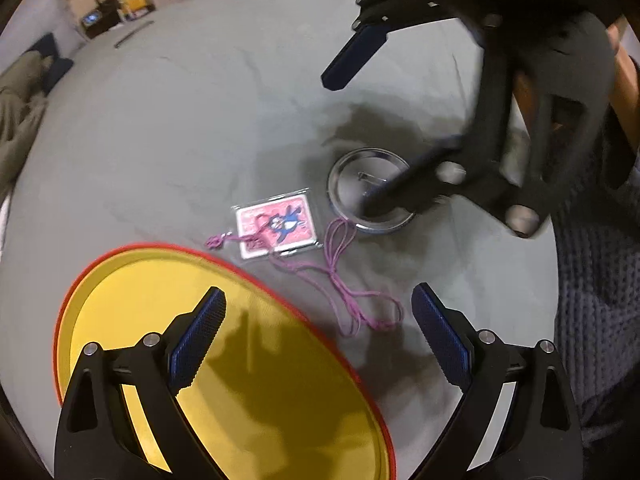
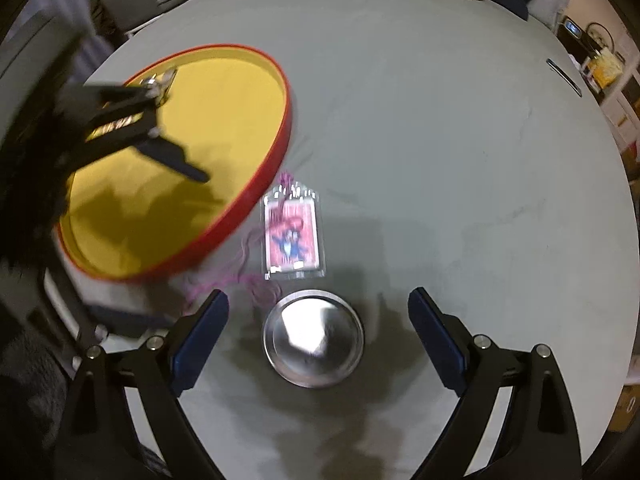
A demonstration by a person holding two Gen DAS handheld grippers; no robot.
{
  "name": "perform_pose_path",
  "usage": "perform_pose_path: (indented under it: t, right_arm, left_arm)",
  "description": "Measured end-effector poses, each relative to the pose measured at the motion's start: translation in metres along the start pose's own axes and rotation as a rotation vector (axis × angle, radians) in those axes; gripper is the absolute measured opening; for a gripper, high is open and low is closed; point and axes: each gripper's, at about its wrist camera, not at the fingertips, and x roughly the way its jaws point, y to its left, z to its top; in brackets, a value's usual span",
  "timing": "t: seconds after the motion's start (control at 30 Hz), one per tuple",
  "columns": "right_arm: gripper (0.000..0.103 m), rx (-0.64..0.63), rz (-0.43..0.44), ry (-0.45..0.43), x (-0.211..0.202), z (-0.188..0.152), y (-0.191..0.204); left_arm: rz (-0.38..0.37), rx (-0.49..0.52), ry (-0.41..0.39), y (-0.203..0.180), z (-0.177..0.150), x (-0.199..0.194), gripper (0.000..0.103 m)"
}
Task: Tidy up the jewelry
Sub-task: 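Grasp the silver button pin with the right gripper while the left gripper approaches the pink penguin badge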
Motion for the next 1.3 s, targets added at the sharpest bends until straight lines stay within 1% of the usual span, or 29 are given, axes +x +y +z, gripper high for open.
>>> perform_pose_path:
  t: [0.1,0.2,0.33,0.43,0.5,0.57,0.6,0.63,0.67,0.7,0.77,0.87,0.93,1.07,1.17,1.27,1.3]
  right_arm:
    - [0.087,-0.023,0.0,0.02,0.006,-0.012,-0.002]
    - [0.087,-0.025,0.0,0.049,0.015,-0.023,-0.005]
    - [0.087,-0.003,0.024,0.08,0.028,-0.031,-0.013]
    - [0.087,-0.025,0.024,0.09,0.036,-0.036,-0.012]
    - [0.087,-0.035,0.027,0.097,0.042,-0.039,-0.011]
    - [0.087,-0.056,0.019,0.092,0.047,-0.041,-0.007]
    - [0.087,-0.072,0.006,0.09,0.051,-0.04,-0.003]
    - [0.087,-0.081,-0.002,0.086,0.053,-0.04,0.0]
    - [0.087,-0.09,-0.009,0.076,0.055,-0.038,0.003]
    - [0.087,-0.093,-0.011,0.061,0.056,-0.037,0.006]
    - [0.087,-0.095,-0.018,0.042,0.058,-0.035,0.01]
    - [0.087,-0.093,-0.018,0.007,0.06,-0.035,0.015]
    - [0.088,-0.1,-0.021,-0.013,0.063,-0.034,0.02]
    - [0.088,-0.113,-0.029,-0.016,0.065,-0.031,0.034]
    - [0.088,-0.105,-0.018,-0.013,0.067,-0.028,0.036]
    - [0.088,-0.1,-0.008,-0.012,0.069,-0.024,0.029]
    - [0.087,-0.101,-0.008,-0.011,0.07,-0.019,0.019]
  left_arm:
    - [0.006,0.022,0.006,0.001,0.012,0.005,0.092]
    - [-0.001,0.02,0.017,0.009,0.025,0.015,0.092]
    - [0.002,0.039,0.054,0.011,0.034,0.032,0.092]
    - [0.001,0.027,0.1,0.02,0.036,0.046,0.092]
    - [-0.019,0.032,0.093,0.023,0.036,0.049,0.092]
    - [-0.02,0.042,0.101,0.025,0.038,0.055,0.093]
    - [-0.021,0.061,0.111,0.023,0.038,0.06,0.098]
    - [-0.013,0.087,0.123,0.021,0.04,0.066,0.098]
    - [0.007,0.118,0.138,0.026,0.051,0.078,0.098]
    - [0.008,0.138,0.144,0.024,0.052,0.083,0.098]
    - [-0.024,0.138,0.139,0.027,0.052,0.084,0.098]
    - [-0.069,0.153,0.138,0.041,0.061,0.089,0.098]
    - [-0.072,0.153,0.147,0.044,0.062,0.09,0.098]
    - [-0.068,0.151,0.162,0.043,0.068,0.094,0.098]
    - [-0.07,0.15,0.161,0.045,0.073,0.094,0.098]
    - [-0.07,0.147,0.164,0.039,0.075,0.093,0.098]
    - [-0.07,0.146,0.164,0.039,0.075,0.093,0.098]
